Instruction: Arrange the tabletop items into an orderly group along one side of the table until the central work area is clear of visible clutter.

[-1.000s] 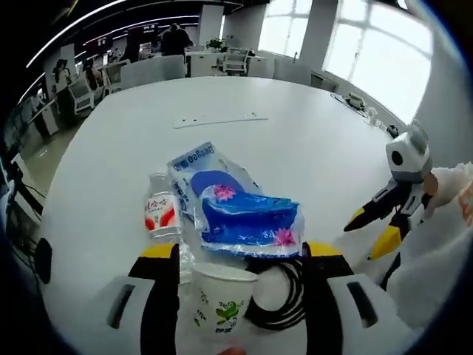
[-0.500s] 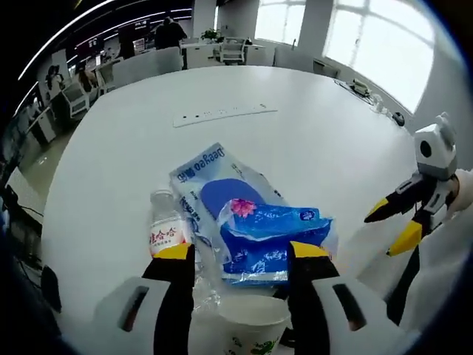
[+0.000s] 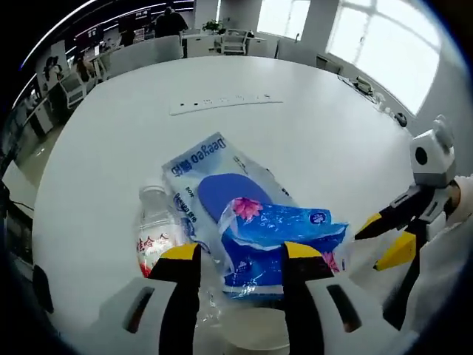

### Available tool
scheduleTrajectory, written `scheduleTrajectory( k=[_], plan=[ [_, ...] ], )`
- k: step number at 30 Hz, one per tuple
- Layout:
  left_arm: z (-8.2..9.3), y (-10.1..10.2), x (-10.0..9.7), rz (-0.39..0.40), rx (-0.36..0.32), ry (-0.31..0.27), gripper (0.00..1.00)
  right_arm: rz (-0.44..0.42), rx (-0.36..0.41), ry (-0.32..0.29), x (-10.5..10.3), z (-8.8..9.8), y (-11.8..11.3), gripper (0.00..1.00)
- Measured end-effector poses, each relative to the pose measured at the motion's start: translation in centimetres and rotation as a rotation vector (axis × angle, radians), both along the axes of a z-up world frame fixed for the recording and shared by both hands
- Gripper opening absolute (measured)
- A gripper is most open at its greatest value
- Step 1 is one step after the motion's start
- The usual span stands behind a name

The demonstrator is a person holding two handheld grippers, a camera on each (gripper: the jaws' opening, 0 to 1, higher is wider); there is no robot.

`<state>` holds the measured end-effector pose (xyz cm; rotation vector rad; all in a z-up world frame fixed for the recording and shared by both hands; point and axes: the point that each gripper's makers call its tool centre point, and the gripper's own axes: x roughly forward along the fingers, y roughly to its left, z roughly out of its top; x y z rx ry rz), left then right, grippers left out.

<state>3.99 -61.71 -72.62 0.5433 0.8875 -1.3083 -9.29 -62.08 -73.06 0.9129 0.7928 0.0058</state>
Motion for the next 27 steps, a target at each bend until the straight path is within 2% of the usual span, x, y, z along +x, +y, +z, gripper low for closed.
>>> scheduleTrajectory(
  k=[4, 9, 11, 14, 16, 18, 19, 23, 27],
  plan=[
    [-0.7, -0.1, -0.3, -0.004, 0.017, 0.021, 0.37, -0.040, 0.064, -0.015, 1.5, 0.1, 0.3, 0.44],
    [-0.8, -0.4, -0.4, -0.010, 0.017, 0.021, 0.30, -0.006, 0.067, 0.024, 2.3, -1.0, 1.0, 0.36],
    [-0.7, -0.4, -0.5, 0.000, 0.017, 0.030, 0.22, -0.019, 0.057, 0.039, 2.2, -1.5, 0.6, 0.30],
    [-0.7, -0.4, -0.4, 0.000, 0.013, 0.021, 0.17, -0.061, 0.062, 0.061, 1.6, -2.1, -0.3, 0.15],
    [-0.5, -0.4, -0.6, -0.009, 0.012, 0.029, 0.12, -0.093, 0.078, 0.074, 0.9, -2.3, -0.8, 0.13],
    [-0.1, -0.7, -1.0, 0.011, -0.017, 0.078, 0.11, -0.143, 0.092, 0.075, 0.4, -2.3, -1.6, 0.12],
    [0.2, -0.7, -1.4, 0.019, -0.025, 0.098, 0.10, -0.170, 0.100, 0.076, 0.2, -2.3, -1.9, 0.11],
    [0.9, -1.0, -2.0, 0.020, -0.042, 0.096, 0.09, -0.262, 0.174, 0.036, -0.1, -1.3, -3.1, 0.07],
    [2.5, -1.8, -3.0, 0.008, -0.084, 0.086, 0.07, -0.267, 0.133, -0.001, -1.2, 0.2, -4.5, 0.04]
  ],
)
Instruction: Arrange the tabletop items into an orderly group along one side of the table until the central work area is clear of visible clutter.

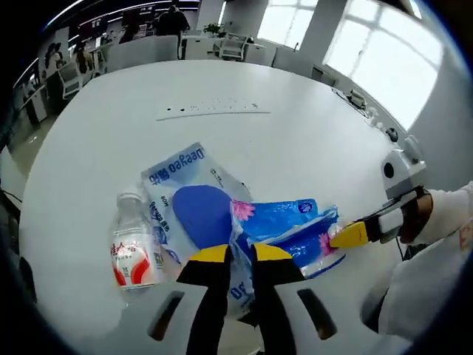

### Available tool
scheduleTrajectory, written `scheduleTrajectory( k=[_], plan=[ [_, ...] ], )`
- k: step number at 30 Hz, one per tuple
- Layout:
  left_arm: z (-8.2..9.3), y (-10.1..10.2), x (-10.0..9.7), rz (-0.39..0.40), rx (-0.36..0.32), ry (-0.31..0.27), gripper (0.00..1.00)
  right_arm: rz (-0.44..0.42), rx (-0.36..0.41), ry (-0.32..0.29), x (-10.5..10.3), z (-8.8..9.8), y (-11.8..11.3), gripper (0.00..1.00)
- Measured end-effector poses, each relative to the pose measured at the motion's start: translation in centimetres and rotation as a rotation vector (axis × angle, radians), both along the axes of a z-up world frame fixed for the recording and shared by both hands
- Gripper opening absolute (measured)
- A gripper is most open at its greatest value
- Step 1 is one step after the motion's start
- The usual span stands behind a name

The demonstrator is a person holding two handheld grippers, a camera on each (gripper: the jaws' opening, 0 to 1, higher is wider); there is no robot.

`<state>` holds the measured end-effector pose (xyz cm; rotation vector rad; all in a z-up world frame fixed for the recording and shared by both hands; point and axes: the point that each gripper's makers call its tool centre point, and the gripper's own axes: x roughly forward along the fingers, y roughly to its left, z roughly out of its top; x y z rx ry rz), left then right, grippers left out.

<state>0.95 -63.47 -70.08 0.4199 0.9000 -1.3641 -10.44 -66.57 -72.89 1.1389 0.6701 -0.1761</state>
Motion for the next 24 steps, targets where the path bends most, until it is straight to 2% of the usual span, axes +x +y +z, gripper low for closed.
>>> scheduleTrajectory(
  k=[6, 9, 11, 12, 14, 16, 18, 21, 24],
  plan=[
    [3.0, -0.9, -1.5, -0.003, -0.080, -0.009, 0.07, -0.046, -0.064, -0.048, -1.2, 1.9, -2.0, 0.00],
    [4.4, -1.0, -2.1, 0.006, -0.118, -0.019, 0.16, -0.066, -0.109, -0.075, -1.9, 3.1, -3.0, 0.00],
    [5.2, -1.1, -2.3, 0.041, -0.154, -0.001, 0.29, -0.085, -0.113, -0.086, -2.4, 3.6, -3.5, 0.00],
    [5.8, -1.2, -2.7, 0.069, -0.186, 0.030, 0.33, -0.109, -0.111, -0.099, -2.7, 4.0, -3.9, 0.00],
    [6.5, -1.2, -3.8, 0.063, -0.221, 0.094, 0.38, -0.144, -0.101, -0.112, -3.2, 4.5, -4.4, 0.00],
    [6.9, -1.0, -5.1, 0.040, -0.237, 0.150, 0.32, -0.152, -0.111, -0.114, -3.8, 4.8, -4.8, 0.00],
    [7.5, -1.1, -6.1, 0.013, -0.272, 0.130, 0.24, -0.143, -0.126, -0.119, -4.2, 5.2, -4.8, 0.00],
    [7.2, -1.1, -7.0, -0.017, -0.268, 0.075, 0.18, -0.133, -0.135, -0.123, -4.7, 5.4, -4.6, 0.00],
    [6.9, -1.4, -7.8, -0.016, -0.261, 0.077, 0.07, -0.129, -0.133, -0.119, -5.3, 5.4, -4.2, 0.00]
  ],
)
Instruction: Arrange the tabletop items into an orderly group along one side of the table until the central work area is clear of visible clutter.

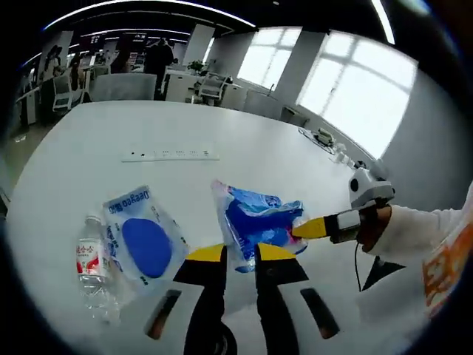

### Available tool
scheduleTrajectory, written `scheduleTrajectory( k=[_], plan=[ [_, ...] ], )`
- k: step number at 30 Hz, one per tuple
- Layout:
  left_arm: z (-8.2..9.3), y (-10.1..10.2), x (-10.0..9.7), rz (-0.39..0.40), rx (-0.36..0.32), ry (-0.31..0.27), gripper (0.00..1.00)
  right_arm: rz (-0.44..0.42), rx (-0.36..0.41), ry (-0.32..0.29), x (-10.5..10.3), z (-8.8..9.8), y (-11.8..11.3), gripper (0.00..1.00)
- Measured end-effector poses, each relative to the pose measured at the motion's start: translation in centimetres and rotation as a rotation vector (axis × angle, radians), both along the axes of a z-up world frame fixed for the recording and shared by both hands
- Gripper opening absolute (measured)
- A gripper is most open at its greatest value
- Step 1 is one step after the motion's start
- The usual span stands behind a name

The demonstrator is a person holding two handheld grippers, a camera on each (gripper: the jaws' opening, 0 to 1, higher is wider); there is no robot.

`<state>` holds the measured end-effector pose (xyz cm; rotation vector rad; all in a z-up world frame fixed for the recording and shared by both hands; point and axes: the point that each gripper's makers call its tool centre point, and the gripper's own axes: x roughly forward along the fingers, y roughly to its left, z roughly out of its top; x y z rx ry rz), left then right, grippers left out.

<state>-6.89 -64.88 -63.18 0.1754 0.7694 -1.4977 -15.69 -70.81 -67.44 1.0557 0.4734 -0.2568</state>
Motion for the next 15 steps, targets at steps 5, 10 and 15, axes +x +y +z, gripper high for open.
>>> scheduleTrajectory(
  k=[5, 10, 15],
  plan=[
    [-0.6, -0.4, -0.5, 0.020, 0.002, 0.000, 0.01, -0.015, -0.014, 0.031, -1.1, -0.4, -0.5, 0.00],
    [-0.9, -1.1, -1.0, 0.060, -0.011, 0.060, 0.00, -0.019, -0.101, 0.063, -1.7, -0.6, -1.4, 0.02],
    [-0.1, -1.9, -0.8, 0.086, -0.046, 0.082, 0.00, -0.018, -0.155, 0.055, -1.7, -0.1, -1.7, 0.07]
  ],
)
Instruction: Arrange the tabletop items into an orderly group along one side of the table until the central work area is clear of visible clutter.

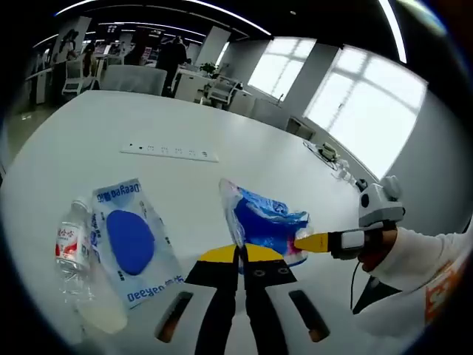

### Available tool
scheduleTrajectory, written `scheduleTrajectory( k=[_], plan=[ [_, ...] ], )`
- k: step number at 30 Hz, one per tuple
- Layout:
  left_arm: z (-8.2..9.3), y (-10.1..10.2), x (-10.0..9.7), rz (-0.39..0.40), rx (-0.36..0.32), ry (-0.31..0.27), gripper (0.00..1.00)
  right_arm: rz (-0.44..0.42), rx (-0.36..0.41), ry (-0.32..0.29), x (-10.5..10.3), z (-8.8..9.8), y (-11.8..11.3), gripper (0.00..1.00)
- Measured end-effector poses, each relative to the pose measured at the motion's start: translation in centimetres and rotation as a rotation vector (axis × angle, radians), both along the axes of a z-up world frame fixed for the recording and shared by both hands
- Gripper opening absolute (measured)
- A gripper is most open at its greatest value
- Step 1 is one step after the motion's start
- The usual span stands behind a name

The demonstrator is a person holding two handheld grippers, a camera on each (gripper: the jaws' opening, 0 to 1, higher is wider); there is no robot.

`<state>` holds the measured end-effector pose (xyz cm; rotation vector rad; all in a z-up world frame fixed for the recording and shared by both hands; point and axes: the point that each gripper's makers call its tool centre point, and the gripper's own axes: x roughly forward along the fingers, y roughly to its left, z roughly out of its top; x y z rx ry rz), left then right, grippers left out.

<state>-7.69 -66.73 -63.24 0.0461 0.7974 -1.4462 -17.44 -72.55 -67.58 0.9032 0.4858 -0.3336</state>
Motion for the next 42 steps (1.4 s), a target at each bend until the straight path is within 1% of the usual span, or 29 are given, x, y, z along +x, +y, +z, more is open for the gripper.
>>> scheduleTrajectory(
  k=[3, 7, 9, 10, 13, 14, 18, 19, 24, 25, 27, 31, 33, 35, 38, 40, 42],
  plan=[
    [0.7, -0.4, 0.4, 0.020, -0.025, 0.014, 0.00, -0.009, 0.000, -0.020, 0.2, 0.2, 0.0, 0.12],
    [1.1, -0.8, 0.5, 0.030, -0.044, 0.004, 0.00, -0.014, 0.038, -0.046, 0.8, 0.6, 0.5, 0.21],
    [1.4, -1.1, 0.5, 0.035, -0.059, 0.010, 0.00, -0.029, 0.050, -0.052, 1.0, 0.6, 0.5, 0.23],
    [1.4, -1.2, 0.5, 0.034, -0.062, 0.011, 0.00, -0.035, 0.052, -0.053, 1.1, 0.6, 0.4, 0.22],
    [1.4, -1.3, 0.3, 0.020, -0.062, -0.001, 0.00, -0.069, 0.081, -0.077, 1.3, 0.9, -0.1, 0.12],
    [1.4, -1.3, 0.4, 0.019, -0.060, -0.009, 0.00, -0.073, 0.081, -0.072, 1.3, 0.9, 0.1, 0.10],
    [0.5, -1.2, 0.3, 0.020, -0.043, 0.023, 0.00, -0.095, 0.091, -0.085, 1.1, 1.1, -0.3, 0.02],
    [0.4, -1.2, 0.2, 0.018, -0.037, 0.022, 0.00, -0.098, 0.081, -0.079, 1.0, 1.1, -0.5, 0.01],
    [-0.6, -1.0, -0.2, -0.002, -0.011, -0.032, 0.00, -0.092, 0.080, -0.069, 0.9, 0.8, -0.6, 0.00],
    [-0.7, -1.0, -0.2, 0.000, -0.010, -0.034, 0.00, -0.091, 0.083, -0.074, 0.9, 0.9, -0.7, 0.00],
    [-0.9, -1.0, -0.1, 0.003, -0.015, -0.021, 0.00, -0.091, 0.083, -0.079, 1.0, 0.8, -0.9, 0.00],
    [-0.9, -1.2, 0.2, 0.010, -0.033, -0.019, 0.01, -0.087, 0.075, -0.114, 1.3, 1.1, -1.6, 0.00],
    [-0.9, -1.4, 0.5, 0.015, -0.039, -0.027, 0.04, -0.087, 0.067, -0.132, 1.6, 1.2, -2.0, 0.00],
    [-0.9, -1.5, 0.7, 0.018, -0.043, -0.029, 0.10, -0.091, 0.061, -0.148, 1.8, 1.2, -2.5, 0.00],
    [-0.9, -1.7, 0.9, 0.028, -0.059, -0.015, 0.16, -0.115, 0.081, -0.175, 2.0, 1.0, -3.3, 0.00],
    [-1.2, -1.7, 1.1, 0.031, -0.052, -0.019, 0.19, -0.117, 0.080, -0.173, 2.2, 0.6, -3.6, 0.00],
    [-1.4, -1.6, 1.2, 0.034, -0.046, -0.032, 0.22, -0.114, 0.073, -0.153, 2.2, 0.0, -4.0, 0.00]
  ],
)
